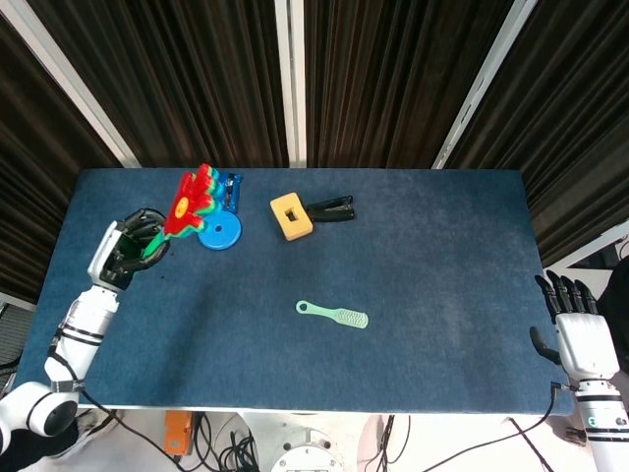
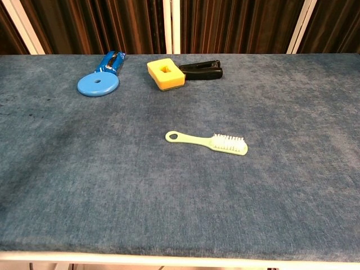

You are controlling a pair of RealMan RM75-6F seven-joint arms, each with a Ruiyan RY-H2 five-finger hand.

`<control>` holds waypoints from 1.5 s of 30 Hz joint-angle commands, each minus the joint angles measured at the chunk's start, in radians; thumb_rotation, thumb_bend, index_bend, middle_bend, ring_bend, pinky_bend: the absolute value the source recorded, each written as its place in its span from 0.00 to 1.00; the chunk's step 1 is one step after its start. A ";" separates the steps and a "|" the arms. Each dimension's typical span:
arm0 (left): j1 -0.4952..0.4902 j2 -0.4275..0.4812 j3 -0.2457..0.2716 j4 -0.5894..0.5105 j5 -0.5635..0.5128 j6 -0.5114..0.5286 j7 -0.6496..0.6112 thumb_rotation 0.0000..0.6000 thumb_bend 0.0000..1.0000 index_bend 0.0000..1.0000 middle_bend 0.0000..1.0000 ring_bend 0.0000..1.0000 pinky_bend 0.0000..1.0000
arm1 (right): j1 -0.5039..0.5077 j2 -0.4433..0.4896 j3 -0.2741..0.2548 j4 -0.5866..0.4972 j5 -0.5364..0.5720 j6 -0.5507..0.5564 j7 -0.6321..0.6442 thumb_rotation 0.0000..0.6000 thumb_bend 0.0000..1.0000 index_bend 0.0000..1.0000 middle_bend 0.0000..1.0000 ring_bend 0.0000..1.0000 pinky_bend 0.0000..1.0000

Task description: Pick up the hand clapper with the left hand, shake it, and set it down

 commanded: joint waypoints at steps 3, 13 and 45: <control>-0.003 -0.012 0.044 0.154 0.193 0.082 -0.189 1.00 0.43 0.61 0.65 0.88 0.94 | 0.001 -0.001 0.000 0.001 0.002 -0.002 0.000 1.00 0.33 0.00 0.00 0.00 0.00; -0.045 -0.105 0.125 0.204 0.125 -0.067 0.819 1.00 0.43 0.61 0.66 0.88 0.94 | -0.002 -0.002 -0.002 0.009 0.003 -0.002 0.009 1.00 0.33 0.00 0.00 0.00 0.00; -0.019 -0.114 0.079 0.055 0.033 -0.004 0.049 1.00 0.43 0.61 0.67 0.89 0.95 | -0.006 -0.010 -0.003 0.028 0.006 -0.004 0.028 1.00 0.33 0.00 0.00 0.00 0.00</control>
